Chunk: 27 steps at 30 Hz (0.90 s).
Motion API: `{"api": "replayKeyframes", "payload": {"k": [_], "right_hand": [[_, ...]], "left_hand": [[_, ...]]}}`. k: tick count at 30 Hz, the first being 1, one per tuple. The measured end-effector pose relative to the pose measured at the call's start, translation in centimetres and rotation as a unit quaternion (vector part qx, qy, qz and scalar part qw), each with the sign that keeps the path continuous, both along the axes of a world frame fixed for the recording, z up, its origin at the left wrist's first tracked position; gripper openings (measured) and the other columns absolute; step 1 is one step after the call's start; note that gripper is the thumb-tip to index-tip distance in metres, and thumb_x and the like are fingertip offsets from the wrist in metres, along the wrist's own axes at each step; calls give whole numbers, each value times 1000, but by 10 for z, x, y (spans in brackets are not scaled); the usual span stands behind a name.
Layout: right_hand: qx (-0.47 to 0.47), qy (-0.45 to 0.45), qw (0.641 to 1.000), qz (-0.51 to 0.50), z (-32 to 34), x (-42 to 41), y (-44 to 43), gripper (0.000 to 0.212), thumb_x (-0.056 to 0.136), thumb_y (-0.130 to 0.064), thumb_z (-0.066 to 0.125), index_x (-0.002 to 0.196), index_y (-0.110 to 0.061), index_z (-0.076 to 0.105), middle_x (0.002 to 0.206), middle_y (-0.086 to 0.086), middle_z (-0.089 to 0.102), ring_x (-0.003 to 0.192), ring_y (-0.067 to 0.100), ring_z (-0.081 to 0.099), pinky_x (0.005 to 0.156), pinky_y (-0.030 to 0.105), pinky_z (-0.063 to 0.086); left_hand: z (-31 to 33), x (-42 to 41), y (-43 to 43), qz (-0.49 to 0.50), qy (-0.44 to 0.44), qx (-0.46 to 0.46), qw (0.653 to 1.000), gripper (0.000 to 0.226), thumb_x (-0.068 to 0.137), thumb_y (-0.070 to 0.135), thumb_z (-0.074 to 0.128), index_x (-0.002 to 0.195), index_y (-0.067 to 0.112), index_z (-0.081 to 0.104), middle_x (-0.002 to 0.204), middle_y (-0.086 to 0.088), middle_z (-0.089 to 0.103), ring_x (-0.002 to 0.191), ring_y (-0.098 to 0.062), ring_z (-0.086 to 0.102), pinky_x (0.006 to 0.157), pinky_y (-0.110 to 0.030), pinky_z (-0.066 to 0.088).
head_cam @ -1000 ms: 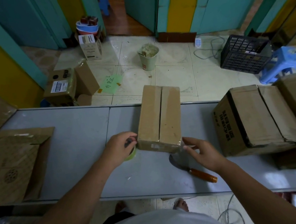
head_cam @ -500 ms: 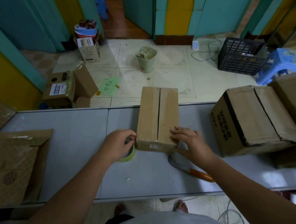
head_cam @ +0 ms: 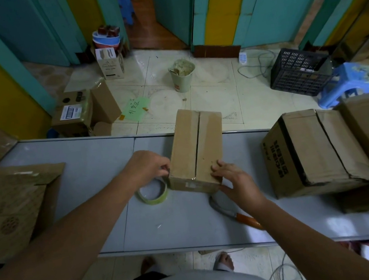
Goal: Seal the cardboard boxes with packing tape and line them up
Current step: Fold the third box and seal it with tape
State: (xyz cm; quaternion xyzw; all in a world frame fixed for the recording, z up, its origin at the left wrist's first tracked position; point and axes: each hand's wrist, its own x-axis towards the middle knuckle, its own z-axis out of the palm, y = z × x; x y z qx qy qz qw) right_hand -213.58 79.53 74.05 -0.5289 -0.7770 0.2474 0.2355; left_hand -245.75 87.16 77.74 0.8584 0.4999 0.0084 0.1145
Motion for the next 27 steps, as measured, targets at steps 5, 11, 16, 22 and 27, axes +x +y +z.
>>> {"api": "replayKeyframes", "payload": {"k": [5, 11, 16, 22, 27], "right_hand": [[-7, -19, 1000, 2, 5, 3, 10, 49, 79, 1, 87, 125, -10, 74, 140, 5, 65, 141, 19, 52, 121, 34, 39], [-29, -35, 997, -58, 11, 5, 20, 48, 87, -4, 80, 131, -19, 68, 150, -4, 57, 148, 12, 42, 124, 36, 35], [-25, -26, 997, -64, 7, 0, 18, 51, 84, -7, 83, 131, -19, 66, 150, -2, 56, 147, 9, 40, 123, 26, 29], [-18, -3, 997, -74, 2, -3, 13, 52, 81, -4, 86, 128, -17, 66, 150, 3, 57, 149, 19, 42, 123, 35, 34], [-17, 4, 997, -73, 0, -3, 10, 50, 84, -4, 84, 128, -18, 64, 152, 1, 55, 151, 17, 39, 122, 30, 30]], "left_hand": [[10, 6, 11, -12, 7, -12, 1000, 11, 88, 43, 82, 92, 33, 78, 85, 16, 74, 77, -7, 67, 67, -26, 40], [-10, -2, -16, 110, -125, -163, 972, 16, 90, 32, 84, 80, 33, 71, 80, 15, 71, 76, 0, 66, 72, -26, 53], [-42, -9, -54, 176, -135, -186, 957, 21, 88, 39, 84, 88, 23, 71, 83, 9, 72, 75, -8, 68, 74, -29, 58], [-58, -6, -71, 173, -105, -160, 966, 19, 94, 37, 77, 97, 20, 69, 88, 9, 70, 81, -15, 67, 77, -33, 56], [-60, -6, -75, 155, -58, -98, 981, 31, 94, 47, 71, 90, 17, 66, 91, 5, 63, 87, -21, 63, 73, -35, 53]]}}
